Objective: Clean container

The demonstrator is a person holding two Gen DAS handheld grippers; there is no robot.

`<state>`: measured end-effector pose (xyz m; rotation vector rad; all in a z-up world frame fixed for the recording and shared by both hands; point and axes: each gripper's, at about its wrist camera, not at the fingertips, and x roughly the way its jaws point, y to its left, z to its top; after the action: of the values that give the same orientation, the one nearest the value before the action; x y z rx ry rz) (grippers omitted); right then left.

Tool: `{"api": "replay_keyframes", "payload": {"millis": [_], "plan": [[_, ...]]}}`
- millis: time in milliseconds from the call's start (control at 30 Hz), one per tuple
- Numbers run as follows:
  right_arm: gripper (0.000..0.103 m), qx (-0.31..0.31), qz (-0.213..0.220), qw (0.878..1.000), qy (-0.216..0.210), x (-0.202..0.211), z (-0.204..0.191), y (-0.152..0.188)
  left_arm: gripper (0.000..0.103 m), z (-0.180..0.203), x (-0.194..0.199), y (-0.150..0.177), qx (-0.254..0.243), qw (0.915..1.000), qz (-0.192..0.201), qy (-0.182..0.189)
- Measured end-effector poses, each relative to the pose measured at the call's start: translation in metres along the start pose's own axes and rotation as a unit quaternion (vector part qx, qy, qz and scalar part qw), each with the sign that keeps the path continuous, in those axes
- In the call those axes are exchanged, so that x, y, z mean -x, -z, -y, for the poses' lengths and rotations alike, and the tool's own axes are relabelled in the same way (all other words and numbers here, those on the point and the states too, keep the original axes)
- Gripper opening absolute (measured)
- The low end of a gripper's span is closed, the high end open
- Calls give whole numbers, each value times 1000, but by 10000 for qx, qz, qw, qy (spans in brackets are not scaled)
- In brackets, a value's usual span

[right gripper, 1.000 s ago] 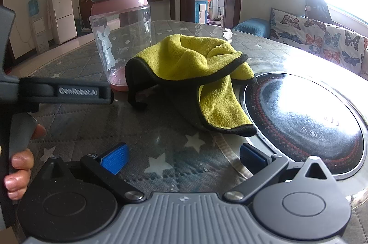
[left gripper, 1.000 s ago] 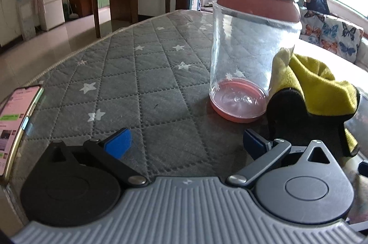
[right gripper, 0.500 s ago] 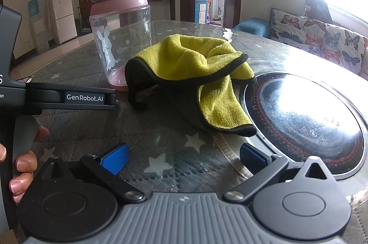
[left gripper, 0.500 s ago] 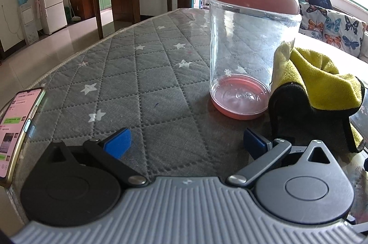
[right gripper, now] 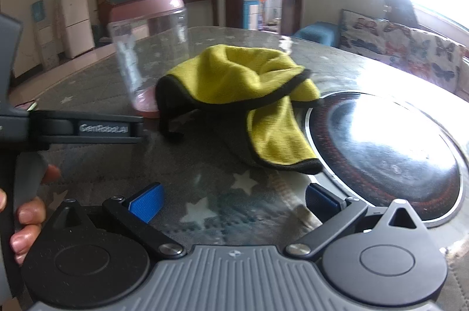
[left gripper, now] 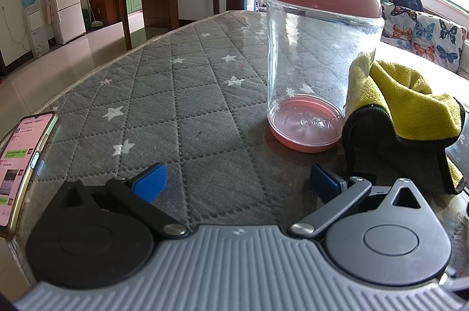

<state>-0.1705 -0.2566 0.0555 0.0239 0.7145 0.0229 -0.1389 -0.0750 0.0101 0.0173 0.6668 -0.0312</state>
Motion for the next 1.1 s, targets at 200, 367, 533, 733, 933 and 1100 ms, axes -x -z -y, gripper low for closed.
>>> {"api": "replay_keyframes", "payload": {"millis": [200, 367, 533, 733, 933, 1100], "plan": [[103, -216, -19, 9995, 237, 0, 21, -3, 103, -4, 0, -1, 1, 10000, -1, 5], [103, -379, -59, 9987, 350, -6, 37, -10, 103, -1, 0, 1, 3, 10000, 3, 2], [103, -527, -99, 9979, 352, -12, 48, -16, 103, -4, -5, -3, 63, 10000, -2, -43], [103, -637, -65, 9973, 368, -14, 54, -16, 103, -5, -8, -6, 61, 10000, -12, -71], [103, -628, -45, 9973, 385, -14, 56, -15, 103, -7, -10, -8, 61, 10000, -12, -61], [103, -622, -42, 9973, 388, -14, 56, -16, 103, -12, -8, -8, 57, 10000, -13, -56]]}}
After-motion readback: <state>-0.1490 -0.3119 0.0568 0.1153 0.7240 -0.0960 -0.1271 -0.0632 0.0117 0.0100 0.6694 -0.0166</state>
